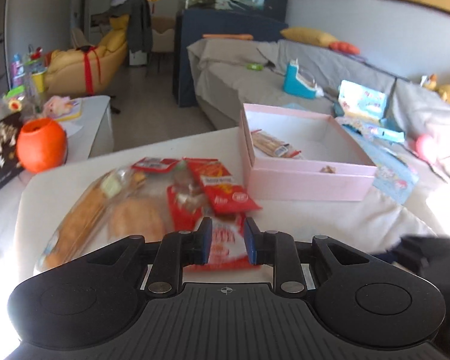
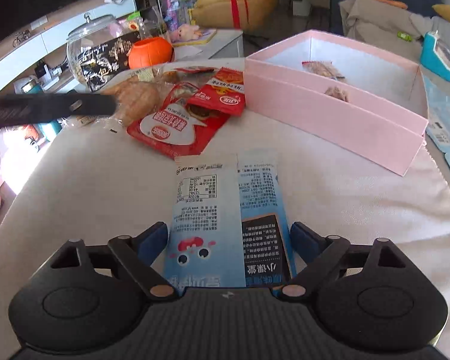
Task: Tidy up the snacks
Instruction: 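Grasp the red spicy-strip packet with the left tool while the right tool holds the blue bag, then lift the red packet with the left tool while the right tool lifts the blue bag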
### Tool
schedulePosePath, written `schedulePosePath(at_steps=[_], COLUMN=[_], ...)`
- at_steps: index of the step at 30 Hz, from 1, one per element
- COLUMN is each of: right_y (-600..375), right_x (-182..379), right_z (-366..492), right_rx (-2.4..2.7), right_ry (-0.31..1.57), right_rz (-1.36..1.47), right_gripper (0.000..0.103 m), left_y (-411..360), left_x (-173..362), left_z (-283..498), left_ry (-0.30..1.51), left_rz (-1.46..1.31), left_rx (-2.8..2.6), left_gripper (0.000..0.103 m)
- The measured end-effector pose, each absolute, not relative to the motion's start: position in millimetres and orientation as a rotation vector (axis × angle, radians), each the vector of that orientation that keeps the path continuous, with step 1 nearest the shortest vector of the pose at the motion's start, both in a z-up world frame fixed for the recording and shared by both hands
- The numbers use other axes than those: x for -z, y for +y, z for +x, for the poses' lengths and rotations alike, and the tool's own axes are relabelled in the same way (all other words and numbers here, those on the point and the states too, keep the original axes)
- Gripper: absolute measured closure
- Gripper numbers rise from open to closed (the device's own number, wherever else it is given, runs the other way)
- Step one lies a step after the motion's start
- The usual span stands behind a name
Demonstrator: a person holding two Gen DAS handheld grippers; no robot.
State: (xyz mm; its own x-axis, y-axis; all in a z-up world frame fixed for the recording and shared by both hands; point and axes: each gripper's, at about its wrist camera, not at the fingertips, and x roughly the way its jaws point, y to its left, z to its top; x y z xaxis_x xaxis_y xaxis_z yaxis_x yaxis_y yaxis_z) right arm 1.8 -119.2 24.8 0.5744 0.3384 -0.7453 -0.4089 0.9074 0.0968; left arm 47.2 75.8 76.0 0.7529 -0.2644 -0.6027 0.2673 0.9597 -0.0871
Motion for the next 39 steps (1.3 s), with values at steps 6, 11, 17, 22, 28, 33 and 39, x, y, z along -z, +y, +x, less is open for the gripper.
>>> schedulePosePath(at_steps=[6, 11, 17, 22, 28, 33, 39], right_y=[-100.9, -120.4, -138.9, -143.6, -148.1, -148.0, -148.1], right_x=[-13.3, -20.3, -31.7, -17.6, -16.6, -16.3, -17.1], right_z=[-11.7, 9.0, 34.7, 48.9, 47.9, 45.1, 45.5], right_rx=[-0.411, -0.444, -0.405, -0.427, -0.439, -0.444, -0.444], right_ry=[0.769, 0.79, 0.707, 0.701, 0.705, 0.721, 0.725], right_rz=[-0.179, -0.133, -0.147, -0.068, -0.044, -0.02, -0.013], right_gripper=[0.0, 0.001, 0.002, 0.003, 0.003, 0.003, 0.003], left_y=[43.9, 33.8, 53.0, 73.5, 51.3, 42.2, 52.7], left_x=[-50.6, -27.0, -27.6, -29.0, -25.2, -22.3, -20.2], left_z=[146.6, 165.5, 162.0, 181.9, 212.6, 211.4, 170.4], left_ry=[0.765, 0.745, 0.706, 0.812, 0.835, 0.829, 0.781], left_rz=[0.005, 0.148, 0.179, -0.081, -0.02, 0.09, 0.146], left_rx=[0.286, 0.286, 0.222, 0.331, 0.315, 0.372, 0.42], left_gripper=[0.074, 0.074, 0.071, 0.062, 0.063, 0.062, 0.06])
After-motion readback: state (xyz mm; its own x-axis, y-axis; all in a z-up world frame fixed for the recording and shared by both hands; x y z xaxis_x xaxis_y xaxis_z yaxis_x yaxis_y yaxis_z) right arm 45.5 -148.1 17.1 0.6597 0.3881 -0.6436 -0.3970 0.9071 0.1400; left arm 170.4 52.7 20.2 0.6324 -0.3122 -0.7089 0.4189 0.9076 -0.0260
